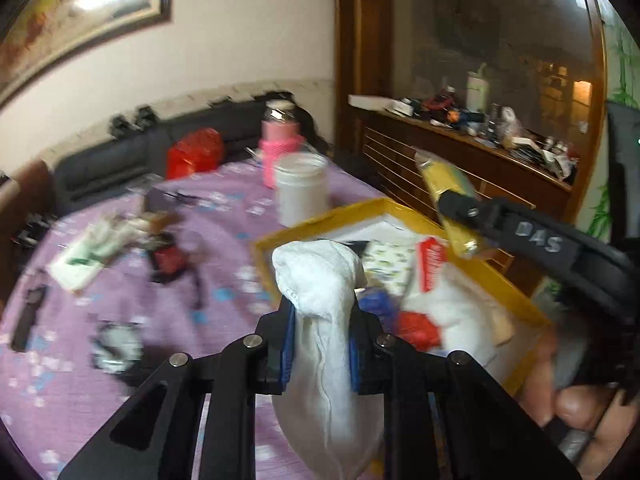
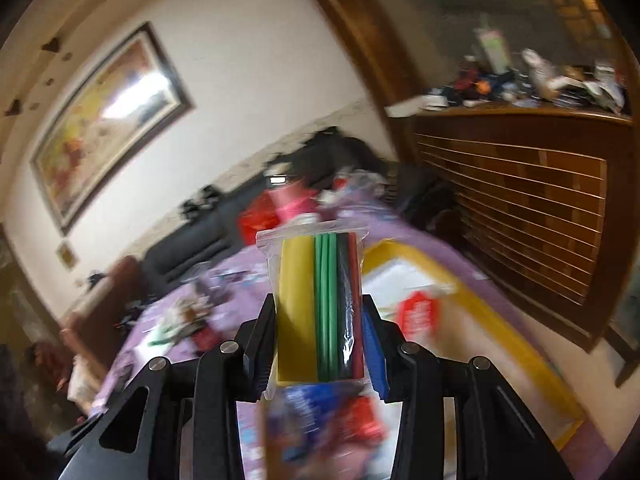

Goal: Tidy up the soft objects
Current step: 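Lift the white sock and tube bag and carry them toward the tray, then lower the white sock and tube bag into the tray and open both grippers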

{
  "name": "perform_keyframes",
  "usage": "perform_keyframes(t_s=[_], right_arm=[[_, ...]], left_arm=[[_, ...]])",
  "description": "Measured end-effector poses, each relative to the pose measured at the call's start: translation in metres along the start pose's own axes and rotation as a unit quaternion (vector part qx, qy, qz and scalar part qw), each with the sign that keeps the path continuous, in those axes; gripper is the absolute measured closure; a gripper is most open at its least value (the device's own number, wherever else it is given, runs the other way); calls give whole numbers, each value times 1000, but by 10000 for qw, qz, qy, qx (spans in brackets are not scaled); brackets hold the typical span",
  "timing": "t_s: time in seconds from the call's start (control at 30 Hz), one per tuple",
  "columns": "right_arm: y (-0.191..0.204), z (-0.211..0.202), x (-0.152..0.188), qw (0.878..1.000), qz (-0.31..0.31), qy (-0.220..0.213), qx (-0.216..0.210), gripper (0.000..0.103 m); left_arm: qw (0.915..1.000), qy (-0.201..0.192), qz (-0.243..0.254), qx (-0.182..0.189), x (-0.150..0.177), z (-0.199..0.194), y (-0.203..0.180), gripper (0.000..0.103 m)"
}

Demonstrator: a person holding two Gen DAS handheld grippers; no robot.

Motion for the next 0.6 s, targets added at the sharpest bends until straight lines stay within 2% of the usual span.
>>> perform_keyframes(t_s=[0.17,0.23,0.3,0.37,0.43,0.6], right_arm=[[-34,30,18,9983,22,510,273,61],[-41,39,23,9969,-52,632,465,61],[-46,49,33,9944,-49,939,489,61],[-47,54,41,9921,-33,1167,452,61],[-48,59,46,9905,-158,1232,583,61],[-49,59,48,9902,-251,1232,612,61]], left_arm=[[9966,519,-228,599,28,55,-23,83],[9951,673,-170,699,39,67,-28,83],[9948,752,59,689,47,75,-31,83],[9954,666,255,640,49,74,-33,82],[9956,628,337,611,52,73,-33,82],[9961,478,562,476,53,70,-35,81]])
Point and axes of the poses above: each gripper's, at about its wrist camera, not at the fingertips, and z roughly the way its jaws point, y to its left, x to its underside, the point moved 10 cm from there along z, roughly the way its jaws point, and after that the axes turned 13 degrees about x, right-handed, at the moved point
